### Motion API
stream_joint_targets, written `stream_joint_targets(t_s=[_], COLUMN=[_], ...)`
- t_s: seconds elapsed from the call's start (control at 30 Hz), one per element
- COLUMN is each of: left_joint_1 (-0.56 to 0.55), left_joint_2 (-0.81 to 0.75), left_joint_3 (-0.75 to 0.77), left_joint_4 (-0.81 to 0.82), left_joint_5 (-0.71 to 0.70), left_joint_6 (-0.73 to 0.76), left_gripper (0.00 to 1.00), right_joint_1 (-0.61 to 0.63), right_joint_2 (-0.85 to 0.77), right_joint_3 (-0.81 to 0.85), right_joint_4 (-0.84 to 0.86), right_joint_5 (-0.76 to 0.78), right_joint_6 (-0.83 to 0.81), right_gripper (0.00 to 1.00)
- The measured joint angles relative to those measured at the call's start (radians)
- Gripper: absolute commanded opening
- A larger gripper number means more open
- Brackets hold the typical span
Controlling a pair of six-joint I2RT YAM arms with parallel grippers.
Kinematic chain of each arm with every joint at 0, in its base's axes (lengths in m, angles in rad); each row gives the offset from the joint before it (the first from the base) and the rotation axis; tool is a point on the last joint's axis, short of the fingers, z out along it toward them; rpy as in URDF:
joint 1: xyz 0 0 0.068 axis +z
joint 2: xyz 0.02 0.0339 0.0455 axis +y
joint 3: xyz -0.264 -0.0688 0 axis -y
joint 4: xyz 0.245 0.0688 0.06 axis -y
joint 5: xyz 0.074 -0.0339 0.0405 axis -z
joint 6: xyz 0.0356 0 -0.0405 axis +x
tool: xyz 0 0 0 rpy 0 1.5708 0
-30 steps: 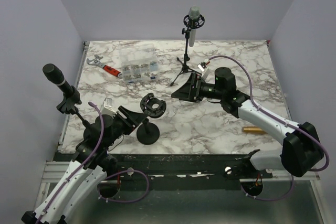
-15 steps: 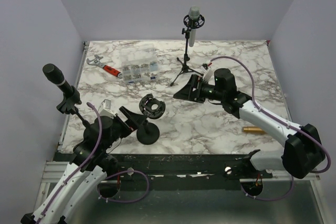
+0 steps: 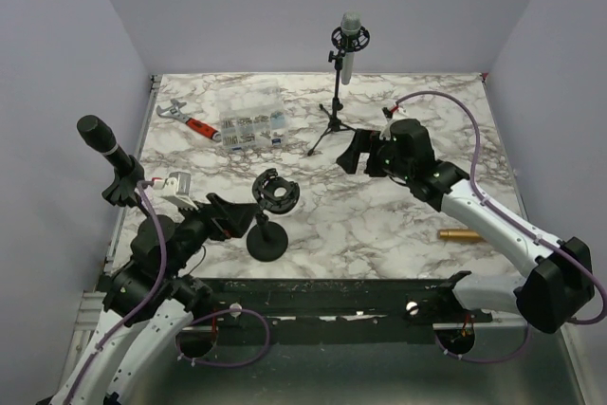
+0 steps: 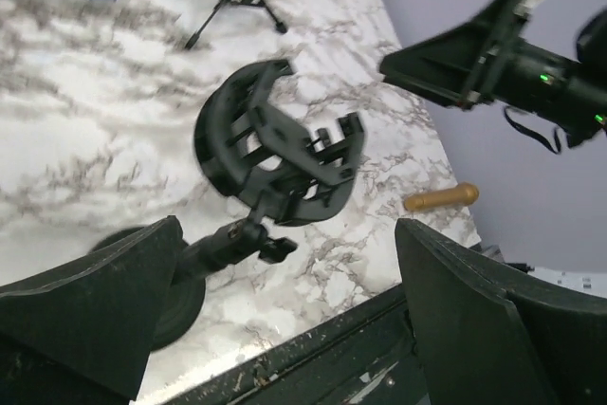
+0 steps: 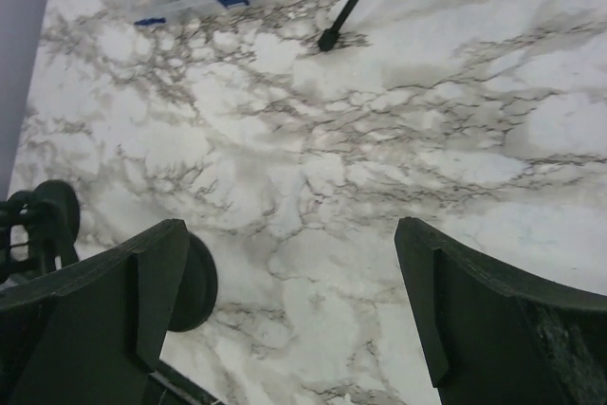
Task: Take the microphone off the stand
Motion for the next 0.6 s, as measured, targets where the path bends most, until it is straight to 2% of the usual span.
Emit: stream_joint_targets(t_s=[0.1,0.3,0.43,0.6], left_joint_1=[0.000,0.000,0.000,0.000], left_joint_2=[0.024,0.188,0.370,0.550], left_joint_3=[0.084,0.287,0.447,0.623], left_joint_4=[0.042,0.180,0.286,0.372], left_joint_5=[0.039,0.131,0.223,0.315], left_joint_6=[0.097,0.255,0.316,0.361], left_gripper=[0.99,0.99,0.99,0.99], right_joint_1=[-0.001,-0.010,-0.056,-0.172], right_joint_2=[0.030,0.148,0.237,0.302], right_joint_3=[0.053,0.205,0.295,0.323], right_joint_4=[-0.042,-0.041,-0.017,0.054], right_joint_5=[0.095,0.125,0.068,-0.068], right_joint_6=[-0.018,-0.022,0.020,0.098], right_gripper=[1.00,1.00,1.00,1.00])
